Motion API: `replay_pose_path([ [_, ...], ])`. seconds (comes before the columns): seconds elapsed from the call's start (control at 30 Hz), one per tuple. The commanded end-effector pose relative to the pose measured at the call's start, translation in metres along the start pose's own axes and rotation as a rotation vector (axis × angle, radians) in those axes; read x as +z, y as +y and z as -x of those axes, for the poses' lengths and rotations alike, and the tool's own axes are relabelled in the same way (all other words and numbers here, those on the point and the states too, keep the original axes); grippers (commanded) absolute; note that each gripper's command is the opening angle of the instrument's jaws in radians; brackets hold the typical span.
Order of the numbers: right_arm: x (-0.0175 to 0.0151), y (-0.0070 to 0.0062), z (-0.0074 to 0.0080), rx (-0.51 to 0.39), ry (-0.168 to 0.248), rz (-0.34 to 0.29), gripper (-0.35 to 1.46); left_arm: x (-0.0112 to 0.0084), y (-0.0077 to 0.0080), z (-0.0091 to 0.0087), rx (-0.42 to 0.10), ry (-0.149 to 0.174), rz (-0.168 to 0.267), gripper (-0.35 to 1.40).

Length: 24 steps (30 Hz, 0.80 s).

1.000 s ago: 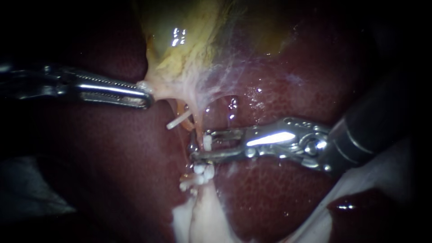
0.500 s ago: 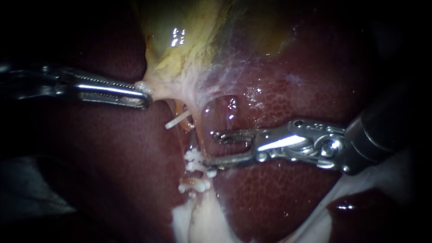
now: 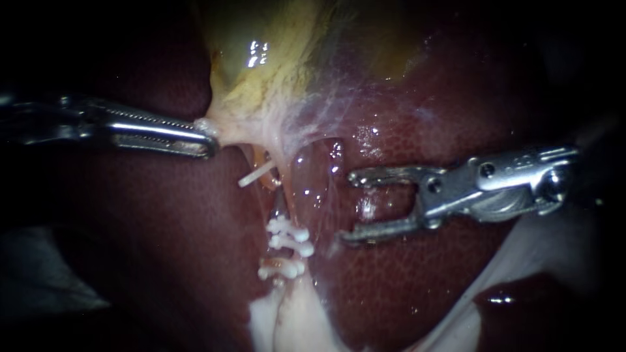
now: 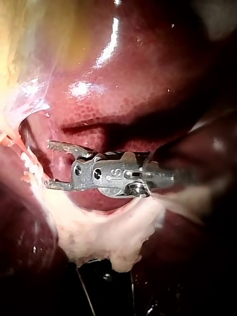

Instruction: Going back second clip right tube

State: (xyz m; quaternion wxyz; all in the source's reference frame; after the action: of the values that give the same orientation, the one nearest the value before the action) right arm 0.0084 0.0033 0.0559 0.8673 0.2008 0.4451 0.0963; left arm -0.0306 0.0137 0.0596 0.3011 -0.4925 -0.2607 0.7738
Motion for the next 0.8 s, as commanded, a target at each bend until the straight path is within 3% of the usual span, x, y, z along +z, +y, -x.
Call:
replay_pose_path([
  [0.03, -0.0003, -0.0001, 0.0001, -0.007, -0.012, 0.002, 0.5, 0.0, -0.0001, 0.0, 0.0, 0.0, 0.0, -0.35],
  [0.37, -0.0016, 0.0, 0.0005, -0.075, -0.024, 0.016, 0.5, 0.0005, -0.0006, 0.0005, 0.003, 0.0, -0.002, -0.35],
  [0.8, -0.002, 0.0003, 0.0004, -0.125, -0.026, 0.016, 0.5, 0.0045, -0.0029, 0.0027, 0.016, -0.012, -0.014, -0.35],
])
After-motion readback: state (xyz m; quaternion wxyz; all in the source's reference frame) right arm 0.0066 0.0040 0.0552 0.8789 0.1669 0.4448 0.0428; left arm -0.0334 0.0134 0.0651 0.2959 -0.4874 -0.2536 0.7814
